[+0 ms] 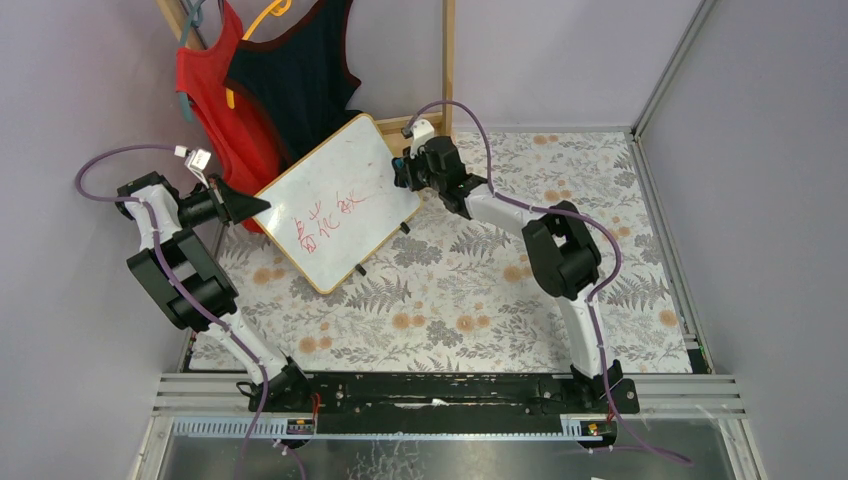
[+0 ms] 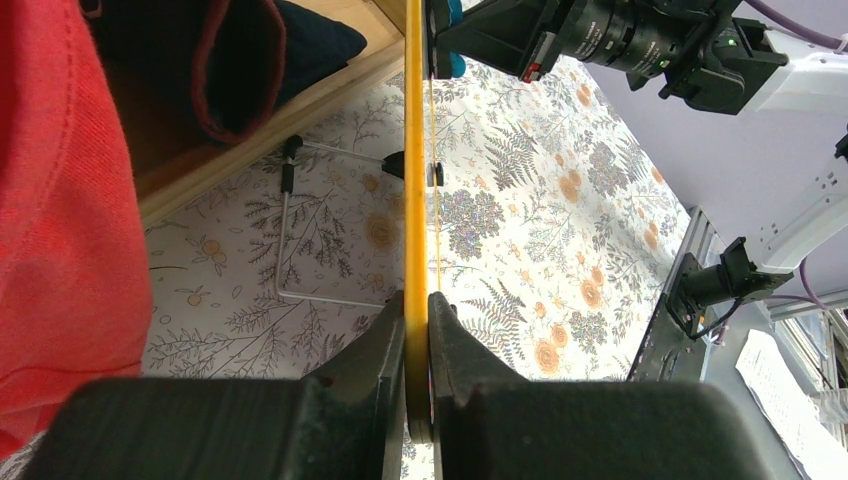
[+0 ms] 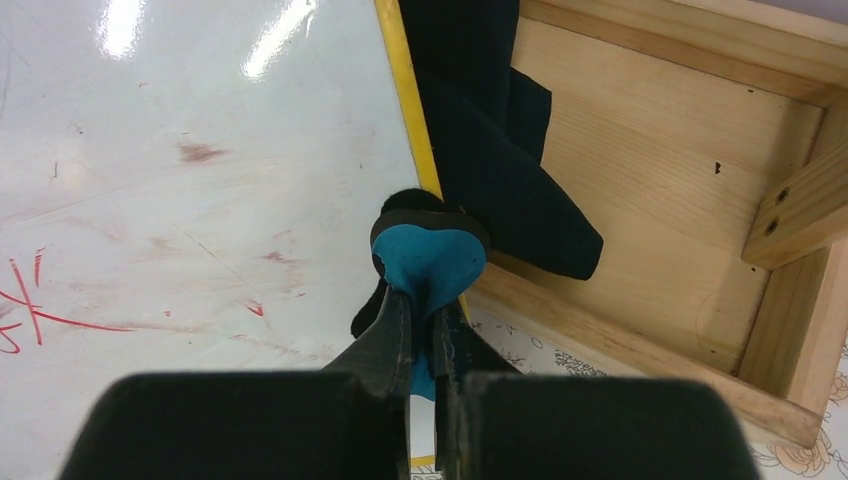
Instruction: Erase the whiteboard
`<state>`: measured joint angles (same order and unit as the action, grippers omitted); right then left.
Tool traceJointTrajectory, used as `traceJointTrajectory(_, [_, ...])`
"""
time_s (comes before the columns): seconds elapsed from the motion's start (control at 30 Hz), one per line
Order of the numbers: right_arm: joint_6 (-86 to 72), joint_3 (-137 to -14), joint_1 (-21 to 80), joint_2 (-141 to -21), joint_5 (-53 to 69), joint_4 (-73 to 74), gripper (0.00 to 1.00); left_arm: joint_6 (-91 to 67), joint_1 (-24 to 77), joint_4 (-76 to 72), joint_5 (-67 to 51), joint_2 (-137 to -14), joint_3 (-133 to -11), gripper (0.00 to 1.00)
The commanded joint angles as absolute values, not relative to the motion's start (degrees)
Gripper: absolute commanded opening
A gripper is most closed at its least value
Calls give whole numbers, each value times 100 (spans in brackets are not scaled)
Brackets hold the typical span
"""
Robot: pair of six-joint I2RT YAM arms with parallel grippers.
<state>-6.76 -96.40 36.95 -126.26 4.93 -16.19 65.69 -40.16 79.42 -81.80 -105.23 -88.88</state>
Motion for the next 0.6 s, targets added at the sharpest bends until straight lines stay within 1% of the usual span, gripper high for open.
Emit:
traceJointTrajectory(0.0, [-814,-9501,4174,-12547,584,-1647,0,6809,-3946,7774,-7732,-10503,-8785,0])
traceJointTrajectory(0.33, [-886,-9632,5002,-12523,546,-1692,0,6807,-3931,7770,-7720,-10476,-8776,0])
traceJointTrajectory(0.47, [-947,-9678,5043,-12511,578,-1699,0,6805,-3936,7771,-7696,-10458,-8759,0])
traceJointTrajectory(0.57, [-809,-9668,4989,-12517,363,-1606,0,6804,-3933,7771,-7683,-10452,-8754,0])
